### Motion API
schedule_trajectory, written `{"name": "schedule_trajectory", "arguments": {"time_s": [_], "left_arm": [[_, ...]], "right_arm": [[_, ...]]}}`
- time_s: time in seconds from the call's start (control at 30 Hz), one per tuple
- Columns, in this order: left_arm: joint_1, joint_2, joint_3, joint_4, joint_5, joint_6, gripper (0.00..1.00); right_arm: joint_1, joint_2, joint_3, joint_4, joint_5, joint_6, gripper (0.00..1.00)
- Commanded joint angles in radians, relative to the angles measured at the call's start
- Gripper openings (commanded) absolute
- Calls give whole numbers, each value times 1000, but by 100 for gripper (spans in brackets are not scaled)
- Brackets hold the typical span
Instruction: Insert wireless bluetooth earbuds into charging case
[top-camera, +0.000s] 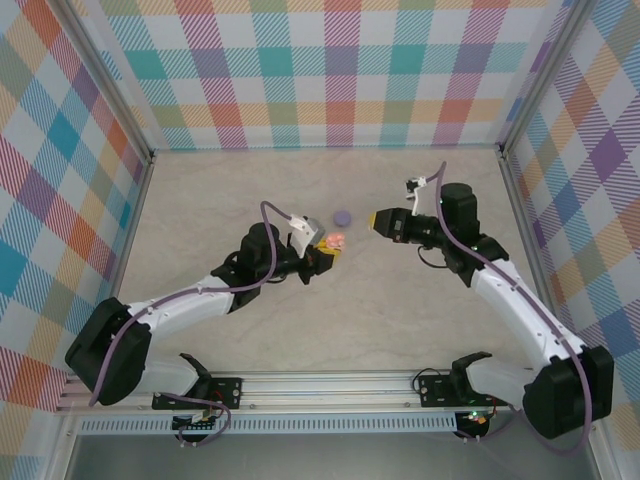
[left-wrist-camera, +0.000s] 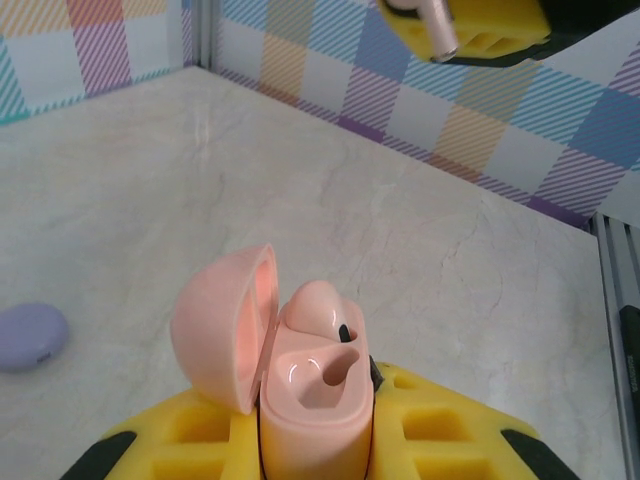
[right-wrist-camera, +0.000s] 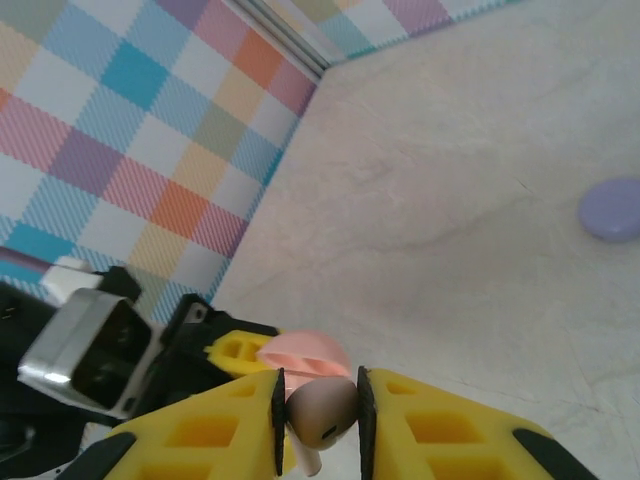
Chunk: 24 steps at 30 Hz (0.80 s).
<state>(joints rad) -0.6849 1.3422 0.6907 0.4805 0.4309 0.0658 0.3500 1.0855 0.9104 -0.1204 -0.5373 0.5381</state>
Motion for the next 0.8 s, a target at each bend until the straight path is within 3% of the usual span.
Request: {"name": "schedule_trajectory", "arguments": {"time_s": [0.0,0.23,0.77], "left_arm": [[-6,18,7,147,28,62,10],[-38,23,32,190,31,84,9],[-90,-37,96,89,40,167,9]], "right_arm": [[33,-56,-7,51,16,-21,26],[108,-103,-8,86,84,-33,26],[210,-87,13,89,158,-80,26]]}}
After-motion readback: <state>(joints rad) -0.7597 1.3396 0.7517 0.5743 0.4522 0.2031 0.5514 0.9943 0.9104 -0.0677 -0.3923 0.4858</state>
